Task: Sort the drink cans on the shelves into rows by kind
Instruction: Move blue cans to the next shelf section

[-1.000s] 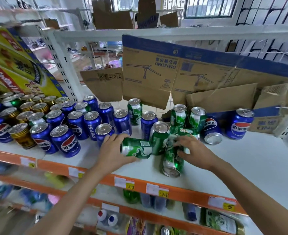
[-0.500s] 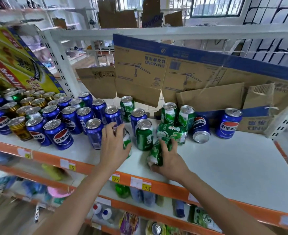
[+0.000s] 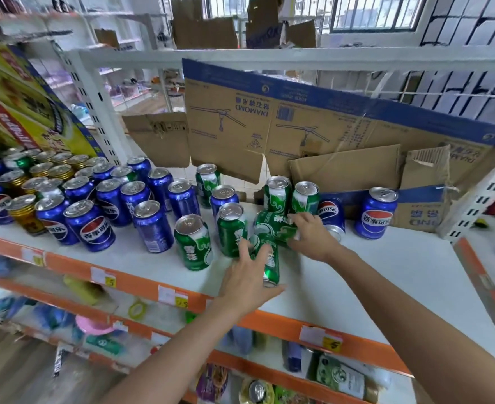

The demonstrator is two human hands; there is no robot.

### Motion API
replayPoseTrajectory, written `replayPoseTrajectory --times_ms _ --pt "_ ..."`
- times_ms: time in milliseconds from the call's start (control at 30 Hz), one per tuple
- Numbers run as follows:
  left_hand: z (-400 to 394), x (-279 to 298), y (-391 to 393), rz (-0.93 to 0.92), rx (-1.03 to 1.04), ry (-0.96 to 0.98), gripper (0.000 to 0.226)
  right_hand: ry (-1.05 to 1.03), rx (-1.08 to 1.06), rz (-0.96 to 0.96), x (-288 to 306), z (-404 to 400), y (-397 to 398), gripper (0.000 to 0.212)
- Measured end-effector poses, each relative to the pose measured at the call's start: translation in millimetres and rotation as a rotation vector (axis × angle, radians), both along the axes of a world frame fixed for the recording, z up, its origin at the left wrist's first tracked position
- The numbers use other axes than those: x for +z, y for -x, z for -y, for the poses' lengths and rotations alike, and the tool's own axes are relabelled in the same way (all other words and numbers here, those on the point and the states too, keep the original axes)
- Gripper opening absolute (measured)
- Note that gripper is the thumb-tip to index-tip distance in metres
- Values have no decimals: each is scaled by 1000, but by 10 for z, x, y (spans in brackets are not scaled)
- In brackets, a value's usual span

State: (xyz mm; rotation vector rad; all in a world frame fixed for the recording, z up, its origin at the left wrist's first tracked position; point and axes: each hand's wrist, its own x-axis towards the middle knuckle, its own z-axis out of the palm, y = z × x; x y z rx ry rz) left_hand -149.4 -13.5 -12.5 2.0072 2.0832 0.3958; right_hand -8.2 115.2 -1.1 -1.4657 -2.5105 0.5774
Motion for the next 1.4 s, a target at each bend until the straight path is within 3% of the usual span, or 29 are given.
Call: replayPoseTrajectory --times_ms 133,300,400,533,633,800,967,1033,1133,1400 --pt "-65 121 218 128 -26 92 71 -42 -80 53 -135 -61 67 67" --pt "-115 383 269 224 -22 -140 64 -79 -66 98 -126 24 130 67" --pt "-179 406 223 177 -36 -182 57 -14 -65 -3 -27 68 -70 72" --pt "-319 287 193 155 -49 -196 53 -158 -96 -181 271 1 -196 61" --pt "-373 214 156 158 -69 -269 46 -194 -39 -80 340 -2 -173 54" --pt "-361 71 117 301 -94 -414 44 -149 -60 -149 294 28 -305 55" --pt "-500 73 56 207 -88 -382 57 -25 -175 -327 386 -33 -429 43" --pt "-505 80 65 154 -104 -324 63 -140 -224 -161 284 -144 -536 38" --pt "-462 54 109 114 -122 -311 71 -63 -152 28 -17 -152 -642 50" --pt "-466 211 -65 -1 -107 -314 61 -54 -608 -248 -223 -185 -740 69"
